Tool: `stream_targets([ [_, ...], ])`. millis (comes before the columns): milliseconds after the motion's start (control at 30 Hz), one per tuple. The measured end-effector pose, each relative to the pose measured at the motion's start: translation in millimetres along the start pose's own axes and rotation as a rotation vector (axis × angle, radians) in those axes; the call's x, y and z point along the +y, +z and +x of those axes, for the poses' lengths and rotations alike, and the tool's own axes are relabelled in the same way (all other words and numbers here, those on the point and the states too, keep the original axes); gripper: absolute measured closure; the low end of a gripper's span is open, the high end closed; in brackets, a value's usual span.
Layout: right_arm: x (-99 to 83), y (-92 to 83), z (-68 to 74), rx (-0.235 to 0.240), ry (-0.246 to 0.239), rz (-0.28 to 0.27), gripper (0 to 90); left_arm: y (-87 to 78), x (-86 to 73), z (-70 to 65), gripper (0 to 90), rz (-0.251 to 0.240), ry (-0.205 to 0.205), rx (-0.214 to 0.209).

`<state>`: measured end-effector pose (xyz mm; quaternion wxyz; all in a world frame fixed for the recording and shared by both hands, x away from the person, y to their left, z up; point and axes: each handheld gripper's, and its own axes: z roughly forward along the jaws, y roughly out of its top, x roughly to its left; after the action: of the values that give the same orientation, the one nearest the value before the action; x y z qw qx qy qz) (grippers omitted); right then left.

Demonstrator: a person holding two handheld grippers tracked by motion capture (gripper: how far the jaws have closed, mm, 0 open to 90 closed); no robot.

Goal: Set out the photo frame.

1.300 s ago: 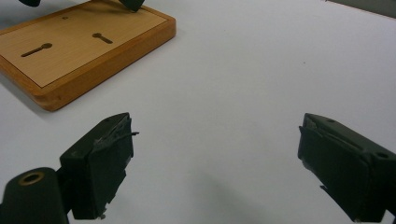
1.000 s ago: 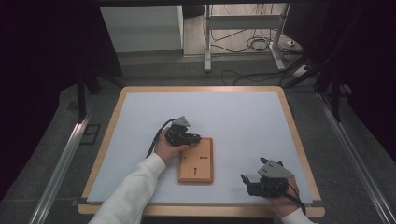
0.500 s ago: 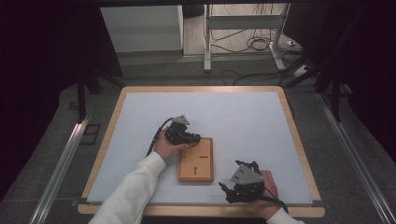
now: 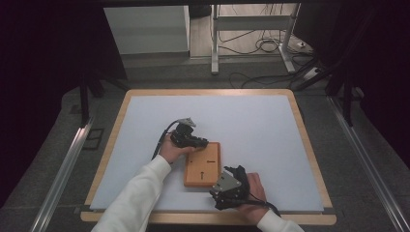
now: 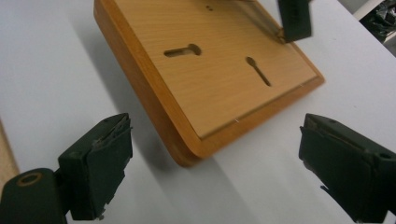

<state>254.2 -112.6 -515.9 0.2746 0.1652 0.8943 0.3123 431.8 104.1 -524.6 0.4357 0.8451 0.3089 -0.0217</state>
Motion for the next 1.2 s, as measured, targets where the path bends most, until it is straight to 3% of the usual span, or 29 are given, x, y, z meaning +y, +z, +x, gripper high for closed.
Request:
stream_targets([
  [133,4.8,12.1,4.7,-0.015,-0.046,0.026,9.8,-0.1,1.2,1.3,82.2,0.009,-0.005,-0.006],
  [400,10.5,21.5,5.9,-0.078,-0.066,0.030,9.8,-0.1,2.8,3.0,82.1,0.016,-0.024,-0.016],
  [567,14.4,23.6,8.0,-0.108,-0.086,0.034,12.8,0.5,4.4,-0.8,83.3,0.020,-0.011,0.019],
  [767,22.0,16.7,6.4,-0.133,-0.118,-0.031,21.4,0.3,4.9,-1.4,84.0,0.016,0.006,0.048],
  [1000,28.3,8.6,2.1,-0.093,-0.133,-0.063,40.2,1.1,5.5,-0.4,83.3,0.008,-0.002,0.064],
  [1200,29.8,5.6,-0.1,-0.097,-0.140,-0.066,42.7,1.7,5.7,-1.2,81.6,0.001,-0.002,0.071],
])
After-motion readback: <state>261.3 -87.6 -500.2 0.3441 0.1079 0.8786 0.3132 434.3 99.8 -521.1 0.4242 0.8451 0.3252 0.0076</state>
